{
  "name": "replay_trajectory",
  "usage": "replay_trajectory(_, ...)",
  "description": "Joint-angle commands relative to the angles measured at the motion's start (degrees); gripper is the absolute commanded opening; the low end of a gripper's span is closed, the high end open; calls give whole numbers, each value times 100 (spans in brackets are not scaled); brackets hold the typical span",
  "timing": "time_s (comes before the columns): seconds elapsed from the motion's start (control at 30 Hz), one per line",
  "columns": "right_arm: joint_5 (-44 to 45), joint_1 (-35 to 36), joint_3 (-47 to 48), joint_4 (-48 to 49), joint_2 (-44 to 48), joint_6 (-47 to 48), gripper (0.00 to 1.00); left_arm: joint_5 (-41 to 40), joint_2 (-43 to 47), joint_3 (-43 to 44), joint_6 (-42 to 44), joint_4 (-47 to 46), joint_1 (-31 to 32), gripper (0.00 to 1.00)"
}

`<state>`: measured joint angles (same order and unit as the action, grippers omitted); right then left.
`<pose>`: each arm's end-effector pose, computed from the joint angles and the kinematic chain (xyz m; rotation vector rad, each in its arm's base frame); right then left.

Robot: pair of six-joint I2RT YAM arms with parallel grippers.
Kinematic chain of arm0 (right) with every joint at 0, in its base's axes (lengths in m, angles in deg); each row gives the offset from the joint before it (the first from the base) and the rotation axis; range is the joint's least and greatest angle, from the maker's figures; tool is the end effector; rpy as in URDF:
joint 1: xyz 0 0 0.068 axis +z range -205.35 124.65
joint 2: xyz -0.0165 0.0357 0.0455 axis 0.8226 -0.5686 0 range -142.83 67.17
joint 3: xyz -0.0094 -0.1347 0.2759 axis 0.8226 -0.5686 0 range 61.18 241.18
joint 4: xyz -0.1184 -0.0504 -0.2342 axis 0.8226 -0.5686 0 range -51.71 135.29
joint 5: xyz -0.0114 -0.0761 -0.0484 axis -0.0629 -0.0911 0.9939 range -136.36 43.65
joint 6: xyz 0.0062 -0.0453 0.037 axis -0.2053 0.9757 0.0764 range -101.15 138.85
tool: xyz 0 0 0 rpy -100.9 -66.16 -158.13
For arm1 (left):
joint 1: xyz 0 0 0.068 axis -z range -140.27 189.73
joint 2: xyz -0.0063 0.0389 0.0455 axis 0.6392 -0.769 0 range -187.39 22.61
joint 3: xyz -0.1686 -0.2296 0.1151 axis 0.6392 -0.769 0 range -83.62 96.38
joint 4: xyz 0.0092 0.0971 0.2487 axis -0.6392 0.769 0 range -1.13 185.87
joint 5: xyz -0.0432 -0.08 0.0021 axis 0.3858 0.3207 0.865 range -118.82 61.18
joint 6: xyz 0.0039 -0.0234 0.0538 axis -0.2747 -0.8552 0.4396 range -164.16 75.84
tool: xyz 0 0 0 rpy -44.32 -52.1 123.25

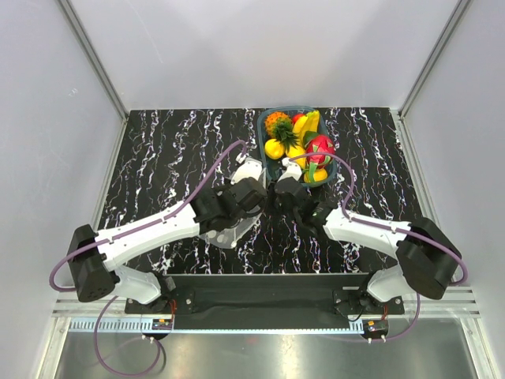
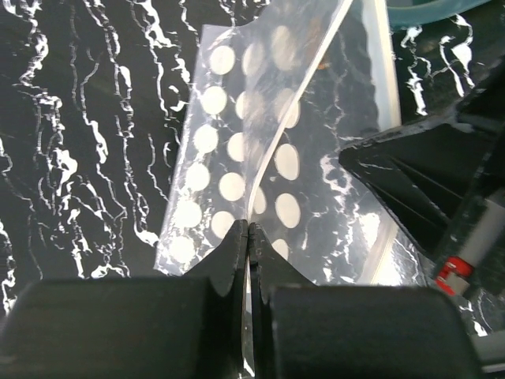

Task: Place the food in the zip-top bag and seal the zipper
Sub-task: Open the zipper of the food storage bag at the center of the board.

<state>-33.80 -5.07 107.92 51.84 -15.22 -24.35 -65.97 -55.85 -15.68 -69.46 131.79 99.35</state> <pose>0.2120 0.2404 0.2563 0.0061 2.1584 0.7596 0.1650 -0.2304 0.3334 0.4255 2.2257 0.0562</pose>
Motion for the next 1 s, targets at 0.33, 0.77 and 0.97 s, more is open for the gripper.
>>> replay_trajectory(0.33, -52, 140, 160, -31, 461, 75, 0, -109, 181, -88, 139, -345, -11, 23)
replay_trajectory(0.77, -131, 140, 125, 22, 531, 40, 0, 453, 32, -53, 245, -600, -20, 33)
replay_trajectory(0.97, -78, 122, 81, -13, 715, 13, 0, 507, -108, -202, 227, -688, -20, 35)
